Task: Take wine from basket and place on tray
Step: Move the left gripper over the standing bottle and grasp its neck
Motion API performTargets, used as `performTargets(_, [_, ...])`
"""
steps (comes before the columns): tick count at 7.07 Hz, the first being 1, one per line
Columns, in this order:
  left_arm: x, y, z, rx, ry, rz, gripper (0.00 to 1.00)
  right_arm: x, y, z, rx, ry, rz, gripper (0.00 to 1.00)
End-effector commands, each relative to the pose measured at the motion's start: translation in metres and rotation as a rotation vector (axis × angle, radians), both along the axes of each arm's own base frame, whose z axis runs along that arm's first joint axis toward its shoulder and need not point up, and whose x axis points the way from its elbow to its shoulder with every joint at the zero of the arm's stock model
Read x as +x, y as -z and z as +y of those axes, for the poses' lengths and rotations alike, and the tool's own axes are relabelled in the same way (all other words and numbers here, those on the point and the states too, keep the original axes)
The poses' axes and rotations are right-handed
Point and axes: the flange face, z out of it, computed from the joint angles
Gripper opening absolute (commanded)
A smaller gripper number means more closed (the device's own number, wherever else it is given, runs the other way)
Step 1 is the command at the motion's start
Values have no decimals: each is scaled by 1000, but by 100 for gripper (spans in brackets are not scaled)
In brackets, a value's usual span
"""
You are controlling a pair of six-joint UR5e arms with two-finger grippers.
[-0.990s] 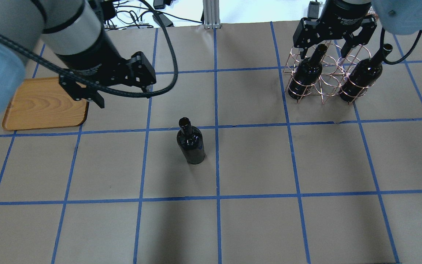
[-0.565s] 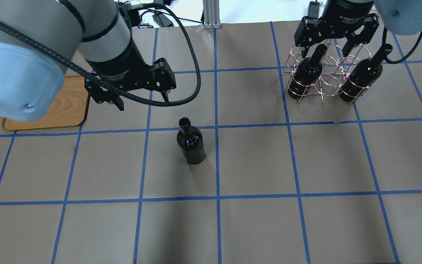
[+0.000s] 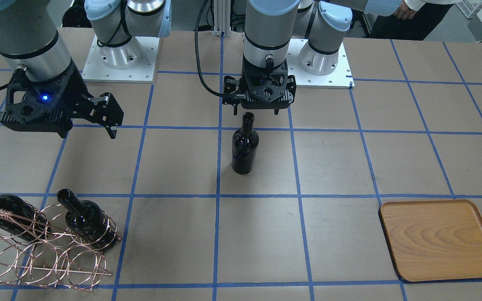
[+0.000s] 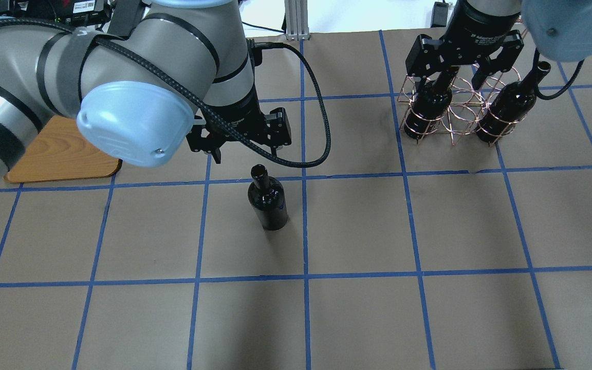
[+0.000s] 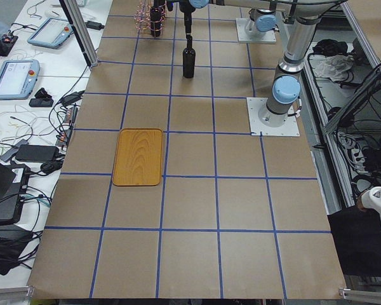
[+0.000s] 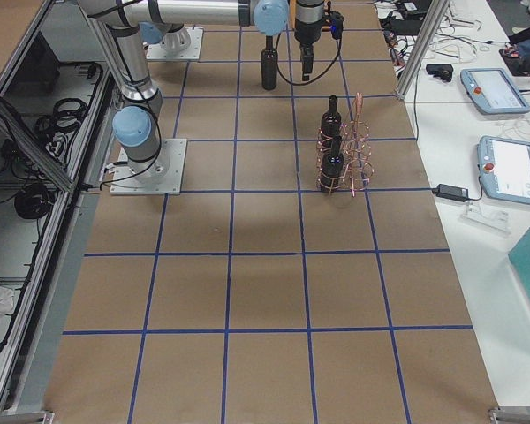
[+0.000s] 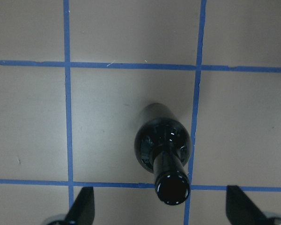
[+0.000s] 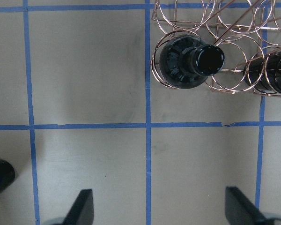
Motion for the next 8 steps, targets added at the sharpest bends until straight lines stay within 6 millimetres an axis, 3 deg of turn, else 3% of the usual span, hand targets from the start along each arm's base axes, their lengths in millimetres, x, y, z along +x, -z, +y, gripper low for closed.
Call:
performTargets(1, [-2, 33, 0, 11, 2, 3, 98, 0, 4, 1, 7, -11, 3, 100])
performTargets(4, [-5, 44, 3, 23, -2, 42, 93, 0, 4, 1, 7, -14, 6, 100])
performTargets(5, [-6, 44, 2, 16, -1, 46, 81, 0, 5, 1, 9, -14, 6, 100])
performTargets(8, [-5, 44, 3, 21, 5, 43, 62, 1, 6, 1, 10, -16, 2, 100])
